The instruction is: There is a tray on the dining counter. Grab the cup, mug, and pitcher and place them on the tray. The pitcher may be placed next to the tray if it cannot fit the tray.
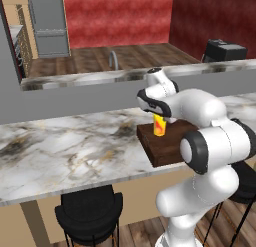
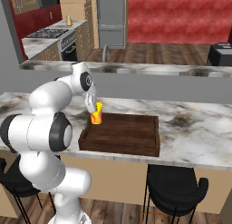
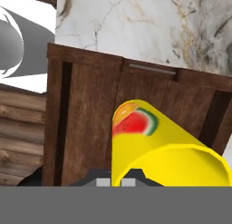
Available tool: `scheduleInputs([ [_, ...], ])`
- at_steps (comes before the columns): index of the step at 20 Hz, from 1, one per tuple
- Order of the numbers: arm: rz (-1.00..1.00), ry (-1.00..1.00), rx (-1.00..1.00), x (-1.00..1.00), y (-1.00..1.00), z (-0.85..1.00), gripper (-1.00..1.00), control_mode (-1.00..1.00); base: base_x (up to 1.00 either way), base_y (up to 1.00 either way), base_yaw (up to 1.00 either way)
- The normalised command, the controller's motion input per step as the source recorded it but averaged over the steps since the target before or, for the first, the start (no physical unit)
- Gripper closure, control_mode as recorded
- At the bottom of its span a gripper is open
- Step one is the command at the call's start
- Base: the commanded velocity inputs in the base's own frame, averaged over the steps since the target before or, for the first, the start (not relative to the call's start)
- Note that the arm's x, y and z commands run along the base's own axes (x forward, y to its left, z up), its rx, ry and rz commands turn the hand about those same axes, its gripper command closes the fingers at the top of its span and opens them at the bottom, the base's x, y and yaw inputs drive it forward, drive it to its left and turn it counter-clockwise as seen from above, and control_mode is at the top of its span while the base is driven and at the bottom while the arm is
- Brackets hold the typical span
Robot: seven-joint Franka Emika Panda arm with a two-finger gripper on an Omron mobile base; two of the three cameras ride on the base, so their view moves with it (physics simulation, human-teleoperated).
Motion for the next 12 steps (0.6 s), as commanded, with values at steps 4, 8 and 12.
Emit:
scheduleInputs([
  [4,0.00,0.03,0.00,0.18,0.02,-0.21,1.00,-1.00,0.00,0.00,0.00],
  [8,0.00,0.02,0.00,0.19,0.04,-0.25,1.00,-1.00,0.00,0.00,0.00],
  [12,0.00,0.01,0.00,0.17,0.04,-0.22,1.00,-1.00,0.00,0.00,0.00],
])
